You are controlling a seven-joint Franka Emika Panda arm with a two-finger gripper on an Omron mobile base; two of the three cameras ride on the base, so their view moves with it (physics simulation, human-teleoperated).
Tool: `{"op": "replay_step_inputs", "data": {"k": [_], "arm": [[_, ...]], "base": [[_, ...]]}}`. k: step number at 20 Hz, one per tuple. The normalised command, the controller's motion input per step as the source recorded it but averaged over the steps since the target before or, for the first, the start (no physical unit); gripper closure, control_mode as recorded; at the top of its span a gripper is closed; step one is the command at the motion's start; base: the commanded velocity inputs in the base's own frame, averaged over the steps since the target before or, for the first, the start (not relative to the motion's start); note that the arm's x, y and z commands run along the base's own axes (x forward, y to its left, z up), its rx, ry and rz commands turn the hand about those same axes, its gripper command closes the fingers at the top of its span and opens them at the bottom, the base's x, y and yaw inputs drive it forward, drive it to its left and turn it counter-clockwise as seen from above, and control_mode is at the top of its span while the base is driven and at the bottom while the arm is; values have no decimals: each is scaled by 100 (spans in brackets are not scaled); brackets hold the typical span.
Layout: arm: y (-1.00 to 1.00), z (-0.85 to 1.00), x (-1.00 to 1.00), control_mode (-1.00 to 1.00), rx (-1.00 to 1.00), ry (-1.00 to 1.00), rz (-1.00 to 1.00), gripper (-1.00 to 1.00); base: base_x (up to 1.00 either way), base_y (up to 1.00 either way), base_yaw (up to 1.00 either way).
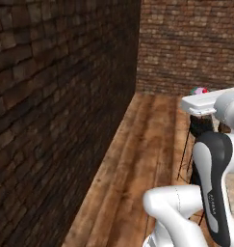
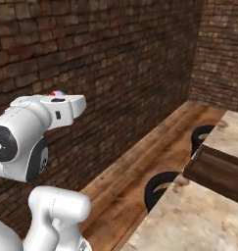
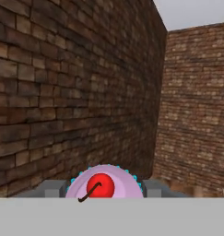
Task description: Take the cupcake and cake from the fridge and place them on the empty tray on the dining counter.
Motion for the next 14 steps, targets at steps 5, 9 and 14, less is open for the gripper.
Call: {"op": "replay_step_inputs", "data": {"k": [5, 9, 14], "arm": [[0, 0, 0, 100, 0, 0, 0, 100], [0, 0, 0, 100, 0, 0, 0, 100], [0, 0, 0, 100, 0, 0, 0, 100]], "base": [[100, 8, -48], [100, 1, -49], [94, 0, -54]]}}
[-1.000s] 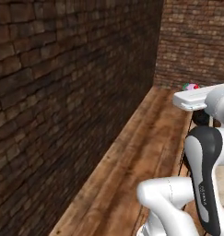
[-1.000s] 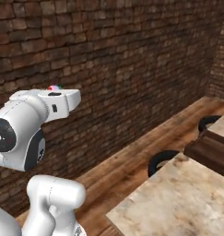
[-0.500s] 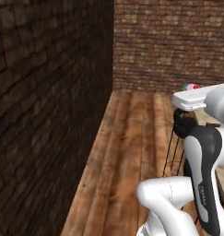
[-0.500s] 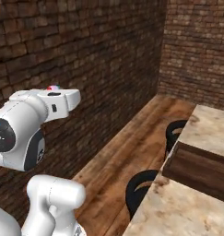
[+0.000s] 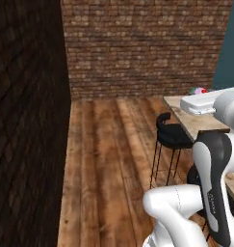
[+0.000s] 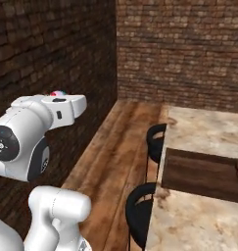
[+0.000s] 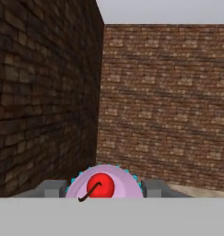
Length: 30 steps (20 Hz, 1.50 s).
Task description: Take the cupcake and cake from the fridge and place them on the empty tray on the dining counter.
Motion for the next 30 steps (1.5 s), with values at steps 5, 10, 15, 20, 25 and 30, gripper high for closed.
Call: {"op": "replay_step_inputs", "data": {"k": [5, 10, 15, 20, 25, 30], "arm": [[0, 0, 0, 100, 0, 0, 0, 100], [0, 0, 0, 100, 0, 0, 0, 100], [0, 0, 0, 100, 0, 0, 0, 100], [0, 0, 0, 100, 0, 0, 0, 100], [0, 0, 0, 100, 0, 0, 0, 100], [0, 0, 0, 100, 0, 0, 0, 100]], "base": [[90, 0, -56], [88, 0, -60], [97, 0, -66], [100, 5, -70], [100, 19, -73], [100, 38, -74]]}}
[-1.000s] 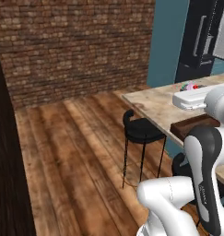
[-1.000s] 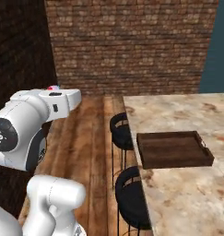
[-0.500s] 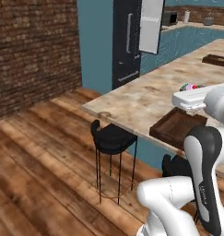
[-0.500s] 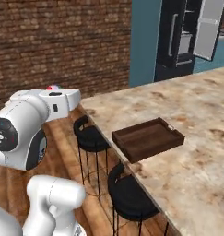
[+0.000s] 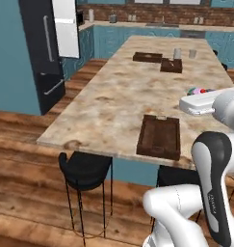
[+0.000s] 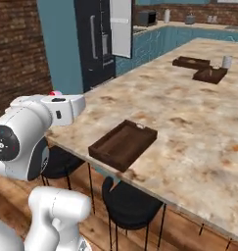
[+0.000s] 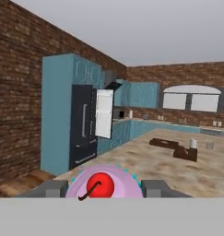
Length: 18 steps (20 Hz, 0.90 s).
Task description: Take the cupcake and cake from the fridge and place them on the empty tray on the dining counter.
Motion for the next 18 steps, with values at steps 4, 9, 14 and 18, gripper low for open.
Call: {"op": "replay_step_inputs", "data": {"k": [4, 9, 14, 18], "arm": [[0, 0, 0, 100, 0, 0, 0, 100], [0, 0, 0, 100, 0, 0, 0, 100], [0, 0, 0, 100, 0, 0, 0, 100], [0, 0, 0, 100, 0, 0, 0, 100]], "base": [[100, 47, -73], [90, 69, -70], [69, 78, -50], [31, 2, -8]]}}
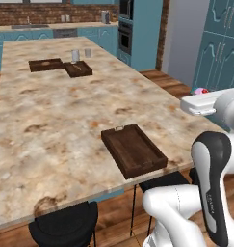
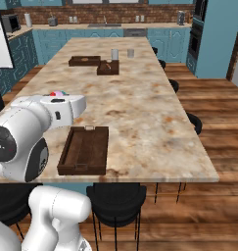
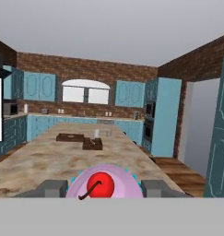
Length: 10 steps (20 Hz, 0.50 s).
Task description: Take the cupcake and cake from the fridge and place them on the empty tray on the dining counter.
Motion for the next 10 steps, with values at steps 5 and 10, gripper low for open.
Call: {"op": "replay_step_inputs", "data": {"k": [5, 10], "arm": [[0, 0, 0, 100, 0, 0, 0, 100], [28, -23, 62, -100, -2, 35, 0, 100]], "base": [[19, 0, -1], [0, 0, 0]]}}
